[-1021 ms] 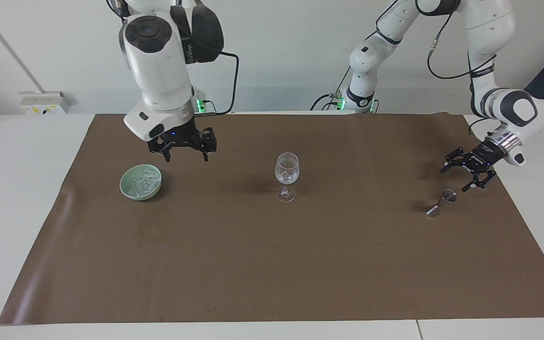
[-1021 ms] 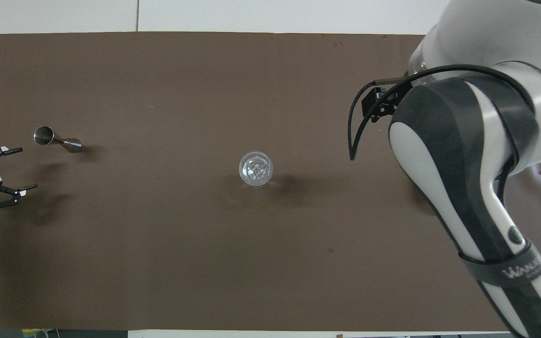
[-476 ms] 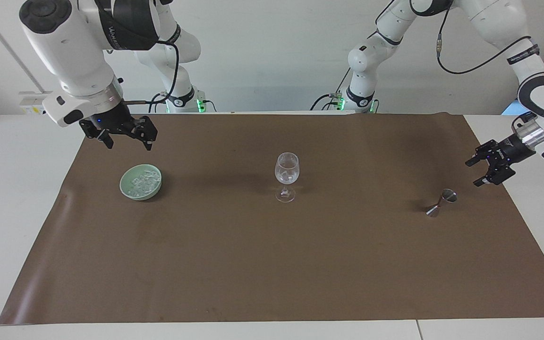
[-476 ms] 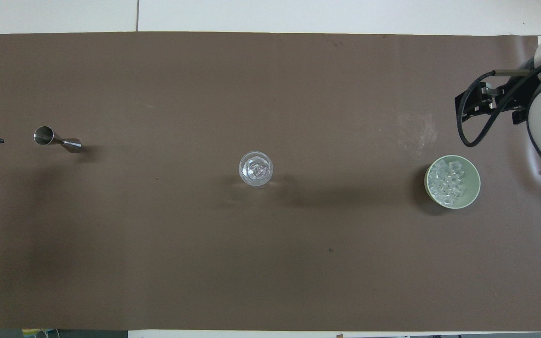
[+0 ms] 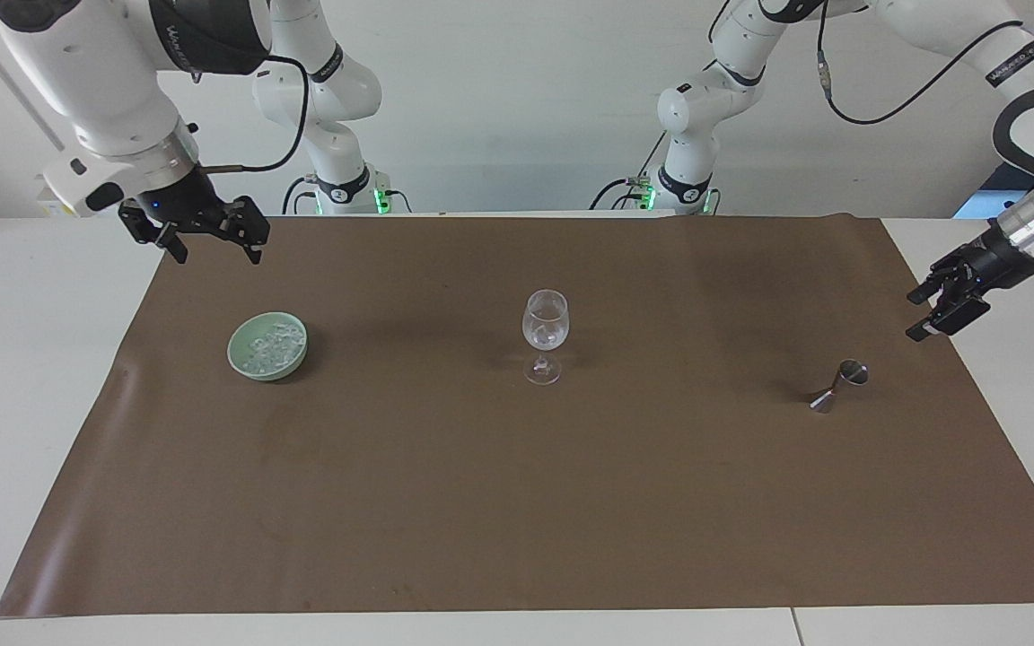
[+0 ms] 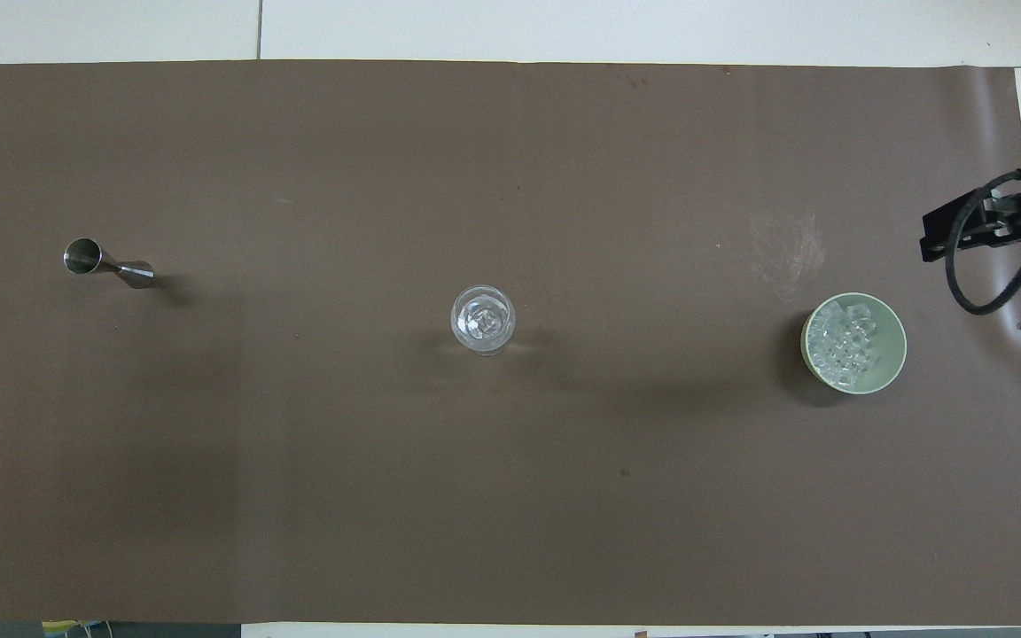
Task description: Pour wine and add ice with both arms
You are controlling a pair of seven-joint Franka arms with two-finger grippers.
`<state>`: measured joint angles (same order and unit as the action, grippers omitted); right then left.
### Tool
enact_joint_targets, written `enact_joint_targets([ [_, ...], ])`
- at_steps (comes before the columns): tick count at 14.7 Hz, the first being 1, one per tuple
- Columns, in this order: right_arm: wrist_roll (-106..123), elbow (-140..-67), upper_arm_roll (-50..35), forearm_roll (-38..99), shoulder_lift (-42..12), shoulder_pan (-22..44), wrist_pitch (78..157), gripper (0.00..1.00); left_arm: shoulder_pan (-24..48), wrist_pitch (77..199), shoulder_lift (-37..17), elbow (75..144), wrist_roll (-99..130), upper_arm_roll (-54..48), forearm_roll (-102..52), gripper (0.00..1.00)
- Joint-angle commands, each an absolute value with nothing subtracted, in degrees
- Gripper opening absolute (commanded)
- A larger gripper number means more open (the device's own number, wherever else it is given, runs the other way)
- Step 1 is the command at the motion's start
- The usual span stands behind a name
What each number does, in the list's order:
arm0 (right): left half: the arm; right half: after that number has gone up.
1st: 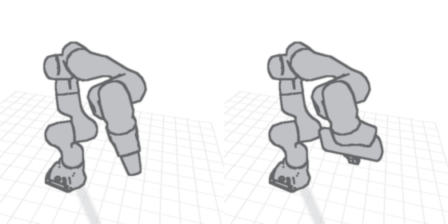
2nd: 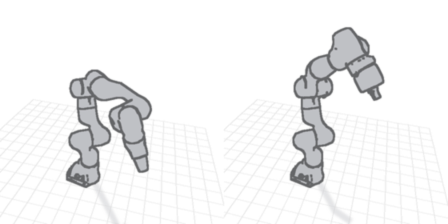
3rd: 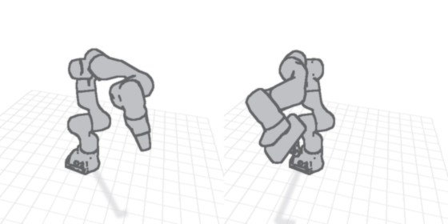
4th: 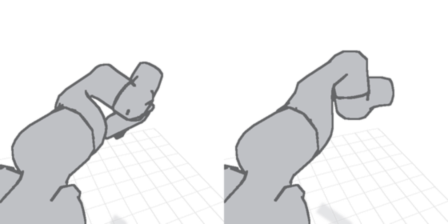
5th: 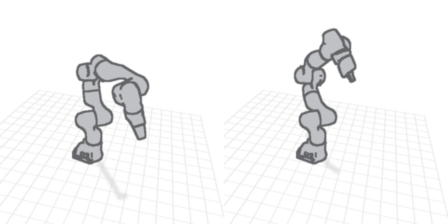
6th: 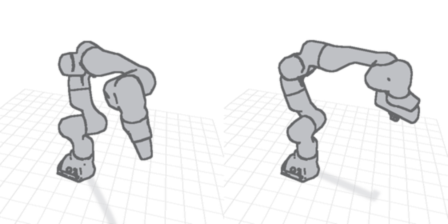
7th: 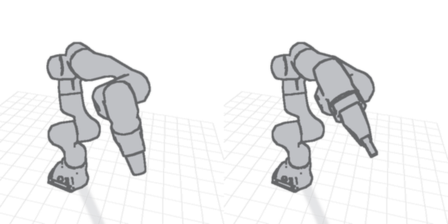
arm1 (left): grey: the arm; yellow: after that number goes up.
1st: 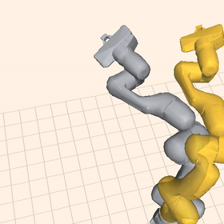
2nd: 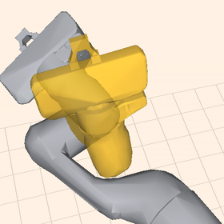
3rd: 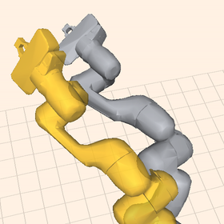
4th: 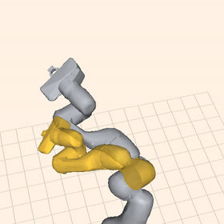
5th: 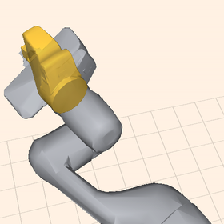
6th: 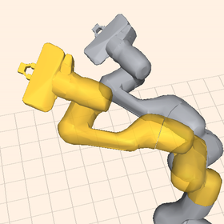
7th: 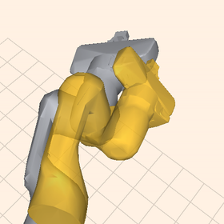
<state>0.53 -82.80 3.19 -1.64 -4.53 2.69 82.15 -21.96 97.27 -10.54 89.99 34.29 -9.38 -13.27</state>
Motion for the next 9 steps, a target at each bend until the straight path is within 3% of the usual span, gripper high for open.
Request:
enact_joint_targets([
  [1, 3.51, -91.47, 3.87, -1.06, 0.87, 2.02, 84.19, 1.0, -13.56, 96.06, -6.78, 90.26, 34.54, -7.03, -6.26, 1.0],
  [9, 4.74, -95.36, 3.87, -1.06, 2.37, 1.5, 85.52, 1.0, -3.78, 97.38, -4.4, 92.1, 33.58, -4.84, -2.81, 1.0],
])
